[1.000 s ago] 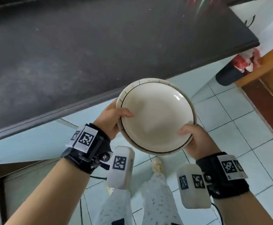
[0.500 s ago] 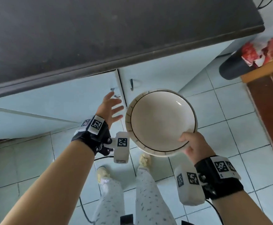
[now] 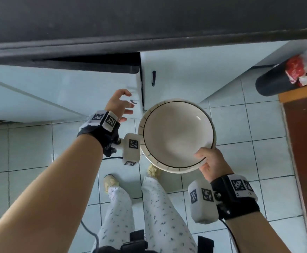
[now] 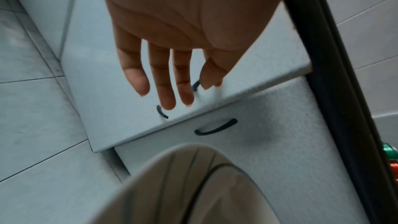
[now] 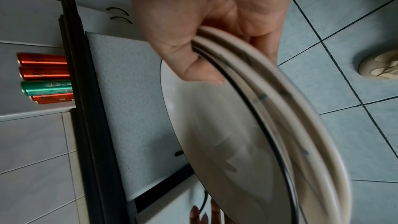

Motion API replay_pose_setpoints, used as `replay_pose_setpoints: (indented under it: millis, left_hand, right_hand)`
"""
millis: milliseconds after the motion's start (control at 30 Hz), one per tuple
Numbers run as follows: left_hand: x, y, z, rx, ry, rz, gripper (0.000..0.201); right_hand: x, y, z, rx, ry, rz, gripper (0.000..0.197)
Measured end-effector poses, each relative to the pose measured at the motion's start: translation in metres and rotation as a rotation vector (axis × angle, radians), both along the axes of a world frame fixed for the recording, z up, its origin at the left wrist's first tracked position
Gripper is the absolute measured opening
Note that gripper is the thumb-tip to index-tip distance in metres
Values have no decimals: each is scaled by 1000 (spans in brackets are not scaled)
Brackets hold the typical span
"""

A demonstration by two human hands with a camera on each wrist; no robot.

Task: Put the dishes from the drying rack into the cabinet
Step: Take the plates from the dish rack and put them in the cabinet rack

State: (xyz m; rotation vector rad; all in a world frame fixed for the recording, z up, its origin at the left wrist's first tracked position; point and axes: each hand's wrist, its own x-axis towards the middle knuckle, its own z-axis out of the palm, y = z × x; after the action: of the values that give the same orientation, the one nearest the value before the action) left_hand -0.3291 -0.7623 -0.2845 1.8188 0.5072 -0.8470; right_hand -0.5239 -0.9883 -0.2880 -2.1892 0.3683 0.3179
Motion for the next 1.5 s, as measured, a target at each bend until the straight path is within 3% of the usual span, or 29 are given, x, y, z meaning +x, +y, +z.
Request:
replay_pose_setpoints:
  millis: [133, 233, 267, 400, 600, 700, 800, 900, 1067, 1133, 1200, 1267, 1333, 1400, 1433, 1500]
  left_hand:
    - [-49, 24, -6, -19, -22, -33, 29]
    - [-89, 55, -9, -6, -17, -82, 42]
    - [-101, 67, -9, 3, -10, -101, 42]
    - [-144, 110, -5, 12, 34, -130, 40]
    - [-199, 176, -1, 115, 13, -70, 37]
    - [-220, 216, 1, 184, -11, -74, 33]
    - [-236, 259, 2, 263, -14, -47, 40]
    - [-246, 298, 4, 329, 11, 47, 40]
    - [-267, 339, 14, 236, 113, 520, 56]
    - [-271, 342, 23, 170, 143, 581, 62]
    - [-260, 340, 35, 100, 157, 555, 54]
    - [-240, 335, 50, 64, 58, 501, 44]
    - [-212, 329, 66, 204, -216, 472, 46]
    - [-181, 326, 79, 585, -448, 416, 61]
    - [-168, 325, 83, 753, -467, 353, 69]
    - [-148, 322, 79, 875, -319, 240, 77]
  right_hand:
    - [-8, 7, 3, 165, 177, -182, 27]
    - [-7, 21, 9, 524, 333, -711, 50]
    - [-10, 25, 10, 624, 357, -801, 48]
    - [-31, 49, 15, 679, 391, -888, 28]
    - [-56, 107, 24, 776, 428, -761, 26]
    - [-60, 145, 28, 881, 440, -710, 16]
    - [-61, 178, 29, 865, 457, -659, 30]
    - [-57, 203, 34, 863, 466, -598, 30]
    - [-48, 236, 39, 882, 484, -533, 32]
    - [-43, 246, 40, 872, 487, -521, 41]
    - [-38, 254, 42, 860, 507, -514, 47]
    - [-30, 259, 42, 851, 540, -509, 40]
    - [-19, 259, 41, 862, 550, -497, 30]
    - [-1, 257, 38, 864, 553, -511, 29]
    - [8, 256, 36, 868, 540, -519, 28]
    - [30, 256, 32, 883, 508, -521, 32]
